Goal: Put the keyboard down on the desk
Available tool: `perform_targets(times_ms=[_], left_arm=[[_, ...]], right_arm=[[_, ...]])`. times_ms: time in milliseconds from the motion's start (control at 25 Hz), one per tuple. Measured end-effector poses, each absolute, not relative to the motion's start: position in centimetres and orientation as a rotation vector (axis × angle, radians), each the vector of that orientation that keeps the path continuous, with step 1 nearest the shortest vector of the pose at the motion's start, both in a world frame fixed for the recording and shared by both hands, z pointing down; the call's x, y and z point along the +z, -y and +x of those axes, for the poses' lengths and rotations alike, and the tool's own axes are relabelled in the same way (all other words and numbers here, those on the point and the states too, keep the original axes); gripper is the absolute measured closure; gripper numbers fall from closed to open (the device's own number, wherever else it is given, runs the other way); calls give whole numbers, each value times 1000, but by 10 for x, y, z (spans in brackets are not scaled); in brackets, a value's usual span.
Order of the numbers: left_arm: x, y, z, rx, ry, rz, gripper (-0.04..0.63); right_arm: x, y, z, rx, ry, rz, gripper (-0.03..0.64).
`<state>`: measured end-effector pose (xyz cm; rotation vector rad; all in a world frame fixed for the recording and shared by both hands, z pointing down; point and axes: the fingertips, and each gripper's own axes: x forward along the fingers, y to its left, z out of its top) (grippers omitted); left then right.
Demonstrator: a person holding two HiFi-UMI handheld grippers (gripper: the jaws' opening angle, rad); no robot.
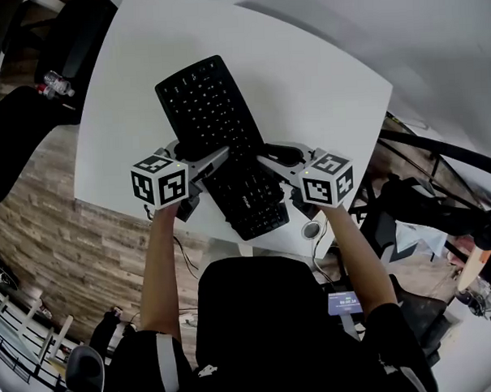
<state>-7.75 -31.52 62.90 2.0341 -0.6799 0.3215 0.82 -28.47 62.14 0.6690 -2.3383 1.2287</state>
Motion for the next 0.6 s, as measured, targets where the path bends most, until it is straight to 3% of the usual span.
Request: perform_targets(times_ms=[600], left_arm=[[640, 319, -80, 413, 761, 2030, 235]], right_arm=[[630, 286, 13, 1284, 2305, 710, 480]])
